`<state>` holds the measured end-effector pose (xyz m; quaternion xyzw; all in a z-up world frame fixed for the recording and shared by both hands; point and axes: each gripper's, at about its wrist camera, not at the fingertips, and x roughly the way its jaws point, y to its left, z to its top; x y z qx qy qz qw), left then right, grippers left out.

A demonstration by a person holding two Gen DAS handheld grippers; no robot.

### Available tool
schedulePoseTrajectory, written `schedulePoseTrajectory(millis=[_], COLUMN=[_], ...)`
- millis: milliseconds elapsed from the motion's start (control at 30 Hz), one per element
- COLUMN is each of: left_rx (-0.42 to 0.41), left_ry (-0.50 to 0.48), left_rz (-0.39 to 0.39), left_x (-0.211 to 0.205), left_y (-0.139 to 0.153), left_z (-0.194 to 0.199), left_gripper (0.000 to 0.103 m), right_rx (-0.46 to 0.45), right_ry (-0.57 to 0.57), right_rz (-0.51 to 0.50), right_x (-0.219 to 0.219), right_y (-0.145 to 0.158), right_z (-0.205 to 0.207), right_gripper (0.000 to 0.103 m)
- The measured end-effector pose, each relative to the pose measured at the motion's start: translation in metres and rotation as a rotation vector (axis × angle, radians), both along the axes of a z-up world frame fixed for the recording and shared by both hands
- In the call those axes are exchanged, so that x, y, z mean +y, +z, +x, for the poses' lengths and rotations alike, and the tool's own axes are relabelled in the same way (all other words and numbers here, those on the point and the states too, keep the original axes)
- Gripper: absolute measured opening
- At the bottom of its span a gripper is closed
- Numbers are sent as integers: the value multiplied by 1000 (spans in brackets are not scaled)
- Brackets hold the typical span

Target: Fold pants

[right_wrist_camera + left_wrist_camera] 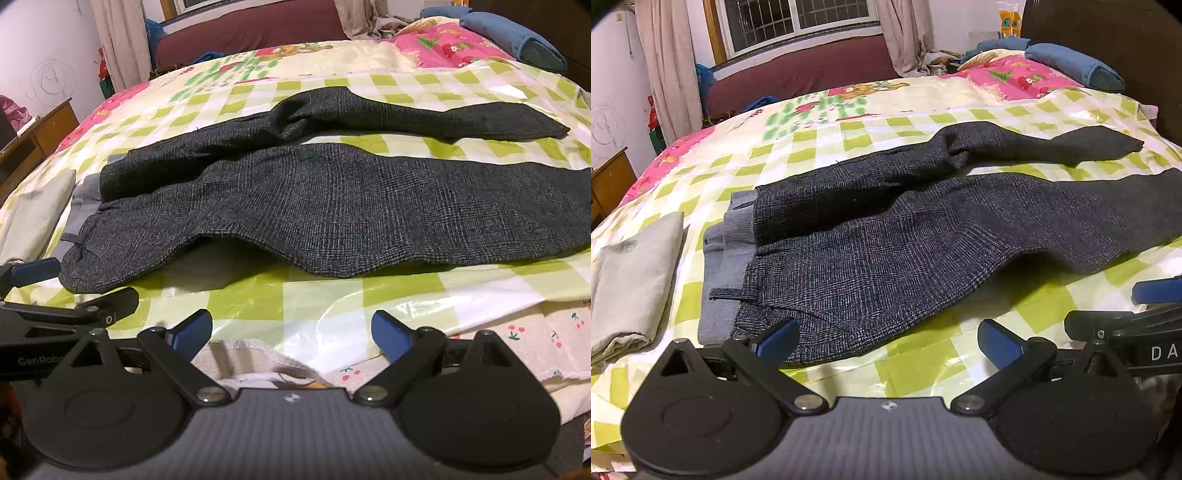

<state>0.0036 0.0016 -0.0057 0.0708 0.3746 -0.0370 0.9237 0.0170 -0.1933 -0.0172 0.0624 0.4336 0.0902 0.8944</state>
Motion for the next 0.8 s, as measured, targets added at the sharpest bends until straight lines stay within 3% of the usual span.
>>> schedulePoseTrajectory(millis=[800], left_rx=[0], left_ry=[-2], left_rz=[12], left_x=[0], left_y=[-1], left_z=[0], left_gripper=[103], right_rx=[6], right_ry=[11], right_rz=[-2], right_x=[3], right_y=[-2], right_z=[1], right_gripper=[93])
